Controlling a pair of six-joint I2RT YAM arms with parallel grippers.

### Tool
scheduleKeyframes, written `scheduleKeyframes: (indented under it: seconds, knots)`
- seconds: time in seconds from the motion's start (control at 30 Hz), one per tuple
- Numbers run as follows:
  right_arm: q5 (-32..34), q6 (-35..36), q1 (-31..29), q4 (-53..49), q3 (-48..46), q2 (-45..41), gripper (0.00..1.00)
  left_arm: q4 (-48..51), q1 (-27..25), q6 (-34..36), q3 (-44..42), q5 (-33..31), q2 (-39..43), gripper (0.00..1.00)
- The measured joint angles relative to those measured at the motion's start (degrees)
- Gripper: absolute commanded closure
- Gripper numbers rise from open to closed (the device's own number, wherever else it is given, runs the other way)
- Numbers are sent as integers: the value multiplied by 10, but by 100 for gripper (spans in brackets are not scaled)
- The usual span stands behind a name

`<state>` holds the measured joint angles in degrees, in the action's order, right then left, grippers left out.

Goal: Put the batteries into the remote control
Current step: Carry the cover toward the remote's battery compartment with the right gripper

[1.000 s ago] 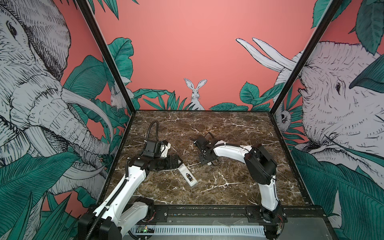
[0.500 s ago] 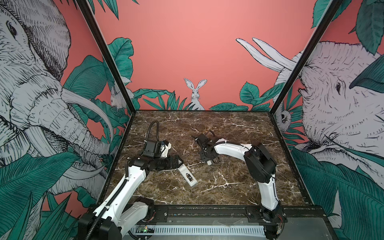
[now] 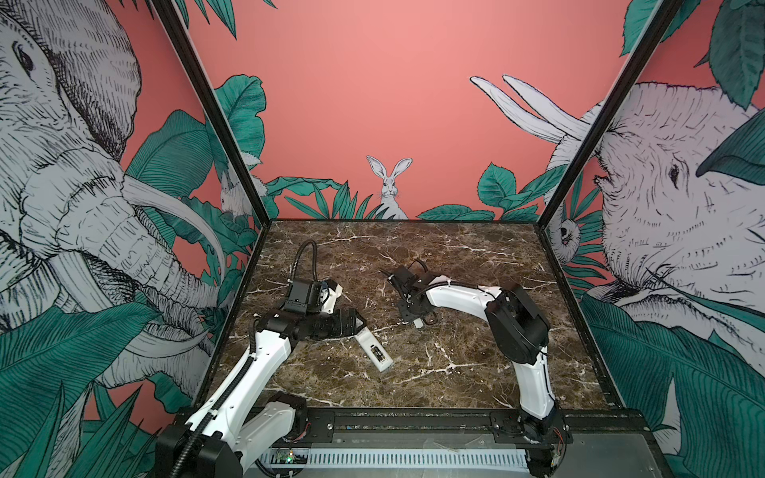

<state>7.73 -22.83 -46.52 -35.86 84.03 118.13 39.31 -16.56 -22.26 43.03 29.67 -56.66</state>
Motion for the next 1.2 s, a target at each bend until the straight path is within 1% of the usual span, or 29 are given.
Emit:
scheduleKeyframes:
  seconds: [0.2,0.4,0.57,0.77,0.97,1.13,1.2]
  knots:
    - [-3,31,-9,39,-49,-32,82,-3,0,-2,-2,19,0,1]
    - [-24,52,-21,81,-113,-85,83,-5,-2,-8,-12,31,2,1]
    - [-49,61,-31,128,-156,-131,83,5,-17,-15,-12,31,15,1]
    - [-81,61,-57,172,-177,-167,83,61,-54,-26,-3,-11,51,1]
    - [-99,53,-96,204,-179,-172,84,153,-56,-15,55,-66,76,1]
    - [-108,53,-125,224,-182,-172,84,243,-56,33,124,-120,89,1]
    - [-112,52,-132,232,-182,-172,85,262,-56,52,139,-128,94,1]
